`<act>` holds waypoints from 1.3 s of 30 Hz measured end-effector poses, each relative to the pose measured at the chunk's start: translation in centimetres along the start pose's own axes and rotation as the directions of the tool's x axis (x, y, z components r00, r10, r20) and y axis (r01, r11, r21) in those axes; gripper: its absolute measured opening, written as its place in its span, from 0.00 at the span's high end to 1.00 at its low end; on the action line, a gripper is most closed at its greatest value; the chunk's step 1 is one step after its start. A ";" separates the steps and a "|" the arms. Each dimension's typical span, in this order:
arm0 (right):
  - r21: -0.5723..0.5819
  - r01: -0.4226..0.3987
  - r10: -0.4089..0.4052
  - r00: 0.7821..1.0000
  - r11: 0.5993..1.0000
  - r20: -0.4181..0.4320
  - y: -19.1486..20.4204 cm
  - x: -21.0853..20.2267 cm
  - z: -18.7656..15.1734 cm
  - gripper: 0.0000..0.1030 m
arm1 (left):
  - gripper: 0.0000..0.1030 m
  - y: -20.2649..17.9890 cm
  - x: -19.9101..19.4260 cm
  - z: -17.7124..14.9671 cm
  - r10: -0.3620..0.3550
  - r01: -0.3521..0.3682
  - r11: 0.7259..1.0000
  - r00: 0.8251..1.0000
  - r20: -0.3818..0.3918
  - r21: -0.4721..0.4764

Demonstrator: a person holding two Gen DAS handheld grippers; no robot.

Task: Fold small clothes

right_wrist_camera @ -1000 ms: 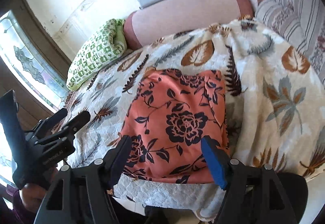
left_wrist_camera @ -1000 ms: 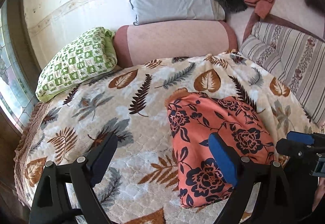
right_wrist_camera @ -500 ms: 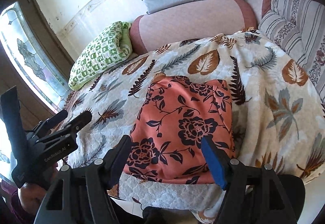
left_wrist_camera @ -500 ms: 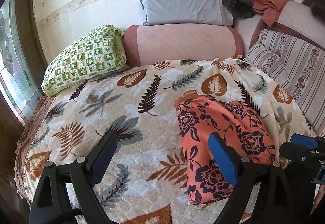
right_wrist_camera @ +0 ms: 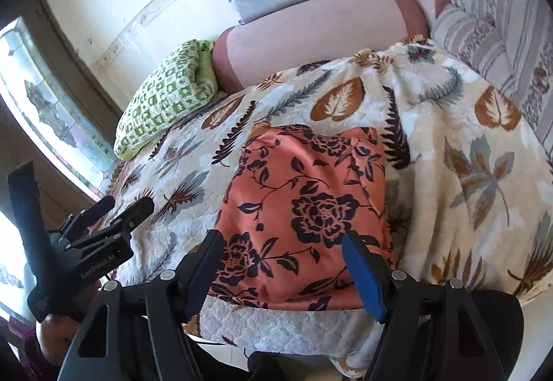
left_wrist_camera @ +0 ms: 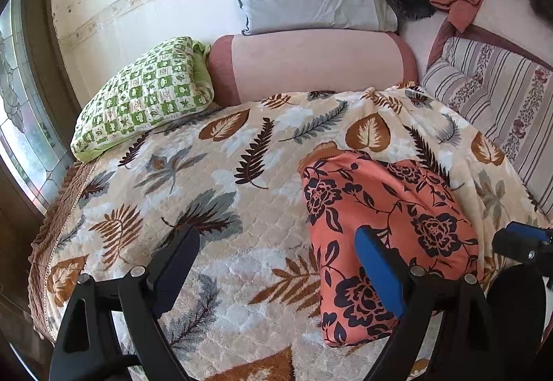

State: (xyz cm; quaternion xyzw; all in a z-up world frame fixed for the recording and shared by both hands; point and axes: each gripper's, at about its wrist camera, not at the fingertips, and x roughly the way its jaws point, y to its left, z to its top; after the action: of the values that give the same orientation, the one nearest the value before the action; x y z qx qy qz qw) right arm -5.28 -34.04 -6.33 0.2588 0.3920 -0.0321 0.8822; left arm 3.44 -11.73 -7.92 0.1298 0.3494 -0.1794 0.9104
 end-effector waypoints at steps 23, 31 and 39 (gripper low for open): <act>0.104 0.024 -0.018 0.998 0.994 -0.064 -6.4 5.2 2.5 0.42 | 0.11 -0.3 6.9 0.8 -0.033 0.031 0.999 0.991 -0.126 -0.015; 0.130 0.016 -0.008 0.998 0.991 -0.058 -8.3 10.0 5.9 0.63 | 0.11 -1.6 11.8 3.8 -0.033 0.030 0.999 0.986 -0.163 -0.023; 0.170 0.070 -0.023 0.965 0.983 -0.263 -10.3 18.7 7.7 0.63 | 0.11 -4.8 19.8 2.6 0.044 -0.011 0.995 0.945 -0.323 0.104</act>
State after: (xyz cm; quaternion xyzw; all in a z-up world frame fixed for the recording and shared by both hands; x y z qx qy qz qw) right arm 10.11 -43.92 -19.72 0.3293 0.5057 -0.0536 0.7956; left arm 16.71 -21.66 -20.08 0.2082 0.4833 -0.1601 0.8351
